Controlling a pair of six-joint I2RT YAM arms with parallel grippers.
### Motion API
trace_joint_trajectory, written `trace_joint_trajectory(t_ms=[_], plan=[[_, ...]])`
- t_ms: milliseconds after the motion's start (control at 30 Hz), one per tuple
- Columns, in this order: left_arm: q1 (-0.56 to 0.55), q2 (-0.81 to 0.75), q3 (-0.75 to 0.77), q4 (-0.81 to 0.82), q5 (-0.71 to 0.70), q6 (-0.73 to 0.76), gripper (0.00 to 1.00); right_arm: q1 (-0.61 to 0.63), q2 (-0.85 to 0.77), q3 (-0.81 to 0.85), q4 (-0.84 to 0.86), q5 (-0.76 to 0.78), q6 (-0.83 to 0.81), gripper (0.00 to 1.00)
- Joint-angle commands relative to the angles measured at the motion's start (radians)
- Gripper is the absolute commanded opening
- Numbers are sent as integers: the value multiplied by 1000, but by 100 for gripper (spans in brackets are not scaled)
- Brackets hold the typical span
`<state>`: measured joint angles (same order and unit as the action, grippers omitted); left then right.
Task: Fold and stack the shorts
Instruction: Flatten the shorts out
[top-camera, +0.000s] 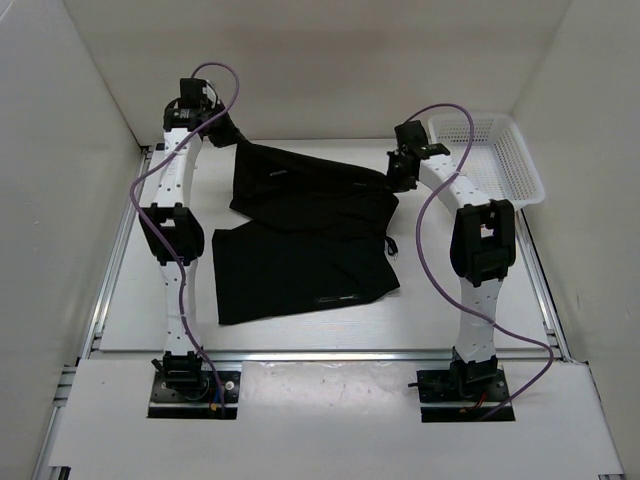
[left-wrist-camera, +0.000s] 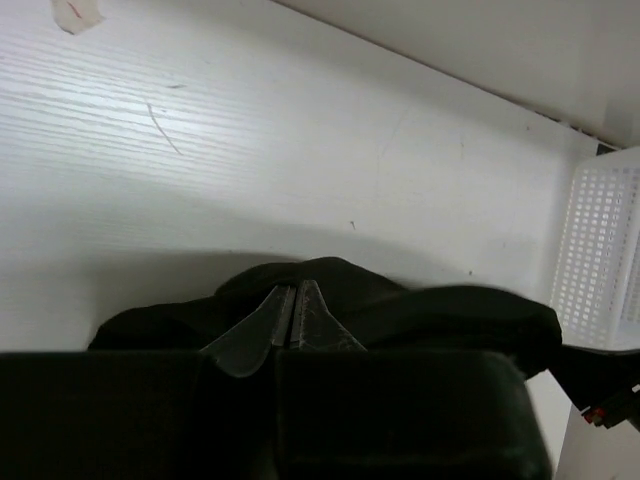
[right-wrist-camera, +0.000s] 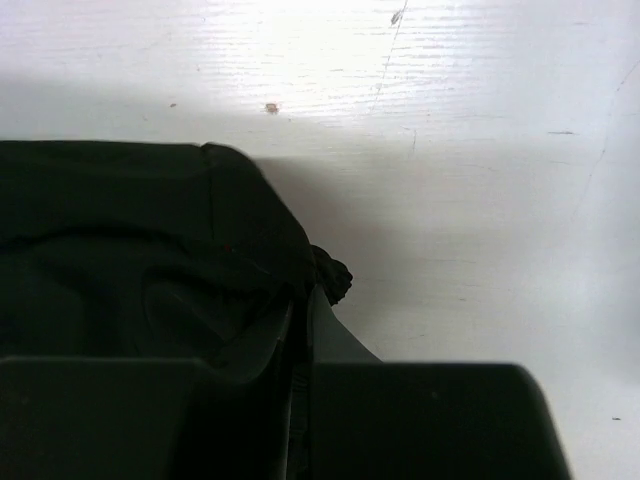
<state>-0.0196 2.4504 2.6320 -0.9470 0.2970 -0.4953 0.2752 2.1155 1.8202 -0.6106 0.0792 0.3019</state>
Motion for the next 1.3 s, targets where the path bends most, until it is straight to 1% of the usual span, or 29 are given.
trace_joint_trajectory(t_ms=[0,100,167,300,400,567,633,700,867,967,1000,1033,1067,1100,1133,1167,1200,1233,1267], plan=[[-19,-22,29,5,48,-11,10,-4,-42,56,-11,30,-23,0],[-9,-22,29,14,70,-20,10,-4,-42,67,-11,42,-23,0],[-9,-50,17,14,97,-20,10,-4,-54,76,-11,42,-32,0],[24,-112,-55,14,119,-20,10,5,-95,67,0,51,-67,0],[35,-143,-78,14,132,-20,10,15,-124,56,9,60,-78,0],[67,-153,-104,14,162,-20,10,15,-135,36,9,60,-87,0],[67,-142,-104,14,162,-20,10,15,-126,27,9,60,-78,0],[67,-98,-81,14,153,-40,10,15,-106,27,9,51,-78,0],[67,22,35,14,143,-77,10,15,-68,59,9,40,-69,0],[67,82,49,62,143,-111,10,15,-25,95,9,31,-69,0],[67,93,59,71,143,-126,20,15,-13,106,9,42,-69,0],[67,113,72,71,143,-138,43,15,16,119,9,42,-69,2],[67,113,72,80,143,-138,64,15,35,164,-4,42,-60,24],[67,113,72,80,143,-129,89,15,52,189,-33,42,-60,39],[67,113,60,80,119,-118,98,6,73,206,-34,42,-60,49],[67,87,34,80,107,-108,100,5,74,215,-44,53,-46,57],[67,73,20,80,91,-85,100,5,74,215,-44,53,-46,72],[67,56,4,80,56,-72,100,5,74,215,-44,63,-32,77],[67,18,-16,80,35,-59,100,-4,74,215,-44,64,-32,79]])
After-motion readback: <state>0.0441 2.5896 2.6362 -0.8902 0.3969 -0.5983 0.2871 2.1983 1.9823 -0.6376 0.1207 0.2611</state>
